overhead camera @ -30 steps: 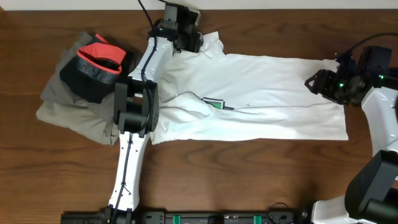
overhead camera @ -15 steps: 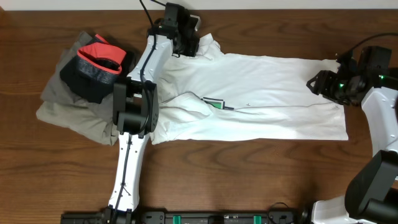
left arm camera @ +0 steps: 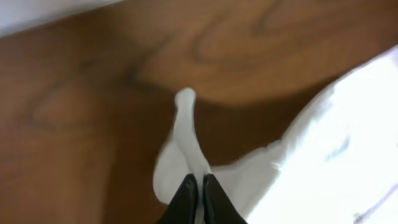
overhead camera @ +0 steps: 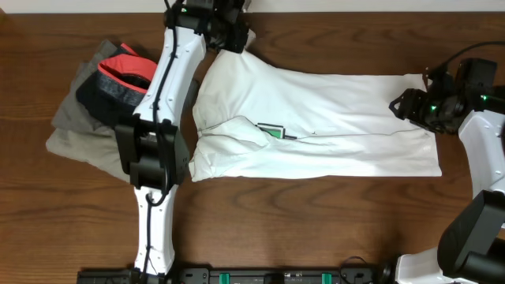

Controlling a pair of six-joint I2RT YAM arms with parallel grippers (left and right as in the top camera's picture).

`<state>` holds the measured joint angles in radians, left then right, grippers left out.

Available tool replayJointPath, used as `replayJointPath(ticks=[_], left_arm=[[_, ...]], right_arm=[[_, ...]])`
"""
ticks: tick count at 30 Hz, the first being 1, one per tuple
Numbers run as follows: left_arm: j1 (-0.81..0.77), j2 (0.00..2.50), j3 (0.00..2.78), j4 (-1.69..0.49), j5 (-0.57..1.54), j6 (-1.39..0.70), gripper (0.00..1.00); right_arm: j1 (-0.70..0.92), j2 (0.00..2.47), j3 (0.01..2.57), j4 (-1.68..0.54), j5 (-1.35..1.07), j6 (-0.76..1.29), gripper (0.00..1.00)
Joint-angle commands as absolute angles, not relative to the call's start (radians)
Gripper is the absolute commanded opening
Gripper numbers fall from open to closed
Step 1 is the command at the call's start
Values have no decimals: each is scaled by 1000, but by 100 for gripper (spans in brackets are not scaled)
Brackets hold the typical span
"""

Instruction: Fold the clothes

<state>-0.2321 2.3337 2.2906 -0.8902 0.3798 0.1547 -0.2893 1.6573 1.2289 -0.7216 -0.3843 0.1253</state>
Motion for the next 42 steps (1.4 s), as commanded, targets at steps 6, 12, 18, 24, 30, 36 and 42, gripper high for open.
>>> replayJointPath(ticks=[6,12,18,24,30,36,42], left_arm=[[-235,2346,2295,-1062,381,191,6],[-235,2346,2295,-1065,373,191,6],[-235,2346,2295,-1065,373,206,6],[-235,2346,2295,-1065,373,206,6],[-235,2346,2295,-1061,373,206,6],[-235,2346,2295,-1053,373,210,6],[-235,2346,2295,-1050,373,209,6]], right_arm=[[-281,1658,1228,-591,-374,134,63],[-281,1766,1228,-377,-316,145,67],[-296,1930,1229,-162,-257,141,68],[-331,2055,1238,25,-247,146,68],[-360,2140,1333,7,-228,145,67],[-360,2210,1462,-120,-227,133,67],[-355,2247,1480,-183,-220,133,62]])
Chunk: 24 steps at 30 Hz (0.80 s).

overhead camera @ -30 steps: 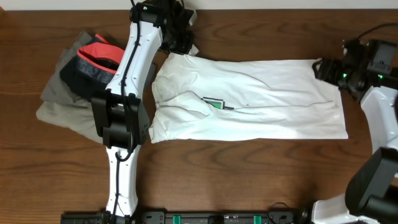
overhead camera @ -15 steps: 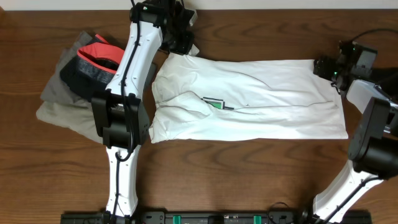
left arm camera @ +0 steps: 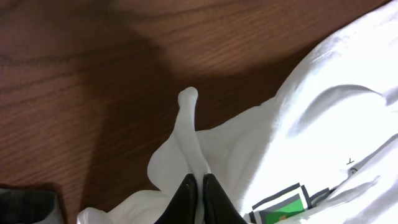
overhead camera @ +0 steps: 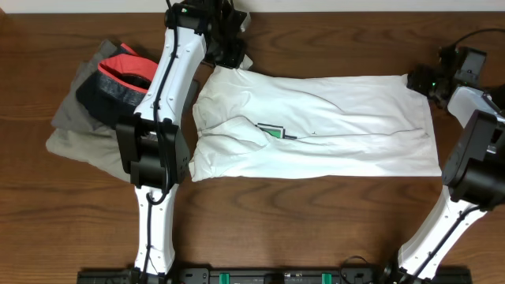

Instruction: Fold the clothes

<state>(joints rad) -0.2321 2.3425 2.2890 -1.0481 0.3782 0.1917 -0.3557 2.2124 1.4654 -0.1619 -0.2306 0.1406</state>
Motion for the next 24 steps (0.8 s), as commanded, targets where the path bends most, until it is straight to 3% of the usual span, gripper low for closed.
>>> replayJointPath(ticks=[1,5,9,14,24], left_arm=[[-235,2346,2295,-1050,373,209,6],[-235,2346,2295,-1051,373,209,6],[-235,2346,2295,-1051,373,209,6],[-235,2346,2295,-1052,370,210,6],[-235,2345,2295,-1139,339,209,6]], right_arm=[[-353,2257,1480,-194,-221,133,59],[-348,2279,1480,-249,-243,133,43],[-348,2267,1481,-271,-238,133,14],[-358,2206,1485,-292,-245,123,4],[-364,2022,1485,-448,-292,32,1]])
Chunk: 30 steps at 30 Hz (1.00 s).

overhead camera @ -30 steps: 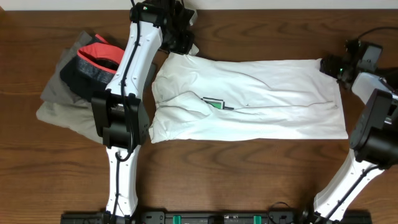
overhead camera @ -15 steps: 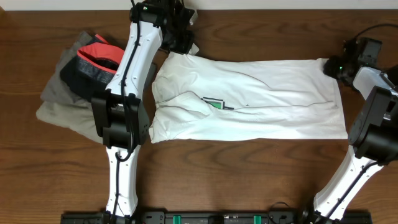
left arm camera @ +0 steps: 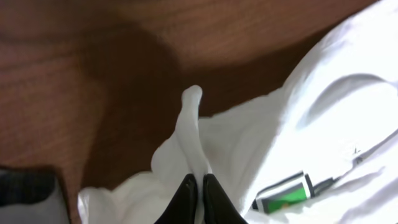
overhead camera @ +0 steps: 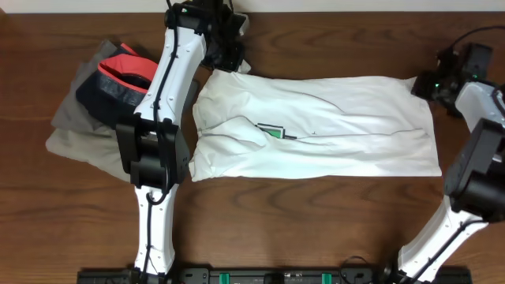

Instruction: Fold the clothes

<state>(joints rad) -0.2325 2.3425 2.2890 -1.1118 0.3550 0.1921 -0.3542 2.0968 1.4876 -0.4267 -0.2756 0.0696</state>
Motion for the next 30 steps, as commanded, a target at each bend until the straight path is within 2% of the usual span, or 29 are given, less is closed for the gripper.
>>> replayJointPath(ticks=[1,9,17,24,30], left_arm=[[-235,2345,2295,-1155,339,209,6],[-235,2344,2295,-1303,339,209,6],[-235,2344,2295,-1449,335,209,6],[-235,2344,2294,-1527,241,209,6],[-235,2345,2249,-1542,234,208,6]], right_arm=[[-366,2008,1485,-461,-293,24,1],[-379,1901,1485,-568,-220,-9,1],[-381,1898,1483,-737,-117,-7,1],[-381,1898,1483,-809,93,51,1],[-379,1898,1483,-823,-3,-27,3]])
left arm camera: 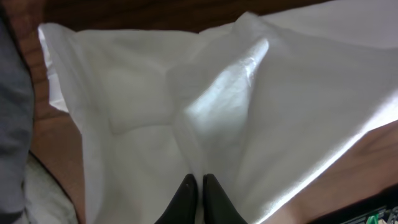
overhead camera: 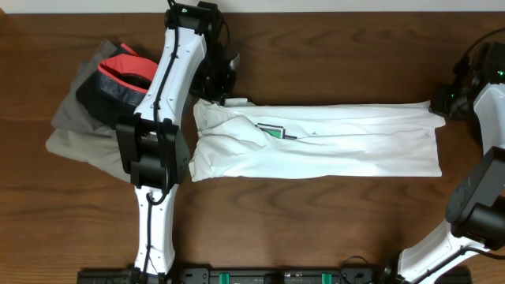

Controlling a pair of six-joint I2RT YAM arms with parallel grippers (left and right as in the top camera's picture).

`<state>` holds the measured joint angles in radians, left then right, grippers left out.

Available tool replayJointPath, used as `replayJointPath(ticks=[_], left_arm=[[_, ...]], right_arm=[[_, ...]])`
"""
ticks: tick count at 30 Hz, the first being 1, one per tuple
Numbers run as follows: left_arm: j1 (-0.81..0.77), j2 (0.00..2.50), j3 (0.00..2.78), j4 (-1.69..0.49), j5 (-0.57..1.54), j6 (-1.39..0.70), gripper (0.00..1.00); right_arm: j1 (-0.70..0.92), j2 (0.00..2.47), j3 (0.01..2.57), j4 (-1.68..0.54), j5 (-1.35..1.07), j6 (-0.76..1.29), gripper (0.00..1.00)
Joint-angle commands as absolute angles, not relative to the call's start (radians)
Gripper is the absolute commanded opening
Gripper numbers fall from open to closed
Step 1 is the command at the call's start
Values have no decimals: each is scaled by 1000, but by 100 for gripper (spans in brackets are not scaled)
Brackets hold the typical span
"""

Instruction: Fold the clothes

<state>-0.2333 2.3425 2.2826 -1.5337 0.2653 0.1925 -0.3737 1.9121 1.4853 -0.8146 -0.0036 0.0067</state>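
Observation:
A white shirt (overhead camera: 331, 138) with a green label (overhead camera: 272, 131) lies across the table as a long, narrow band. My left gripper (overhead camera: 227, 96) is at its far left corner. In the left wrist view the left gripper (left arm camera: 199, 179) is shut on a pinch of the white cloth (left arm camera: 224, 106), which spreads out below it. My right gripper (overhead camera: 447, 98) sits at the shirt's far right corner, and the cloth is drawn up to it. Its fingers are too small to make out.
A pile of grey, dark and red clothes (overhead camera: 99, 99) lies left of the left arm. The wooden table (overhead camera: 316, 221) shows in front of the shirt, and the table's back edge (overhead camera: 355, 11) runs just behind both arms.
Both grippers have come toward the near side with the shirt's far edge. The shirt is now a narrower band, with its far edge lying over the label area.
My left gripper held the far left corner raised near the back of the table, with my right gripper at the shirt's right end. Then the right gripper was at the far right corner and the shirt lay flatter. Now the far edge is folded nearer.

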Motion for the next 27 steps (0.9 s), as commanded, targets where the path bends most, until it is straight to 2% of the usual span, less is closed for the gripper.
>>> replayJointPath(ticks=[1,12,27], left_arm=[[-235,2345,2234,-1542,234,208,6],[-235,2345,2070,-1544,235,205,6],[-240,2345,2059,-1682,252,179,6]], right_arm=[[-379,1898,1484,-828,-10,-33,3],[-381,1898,1483,-897,-7,-49,4],[-380,1898,1483,-954,64,-69,1]])
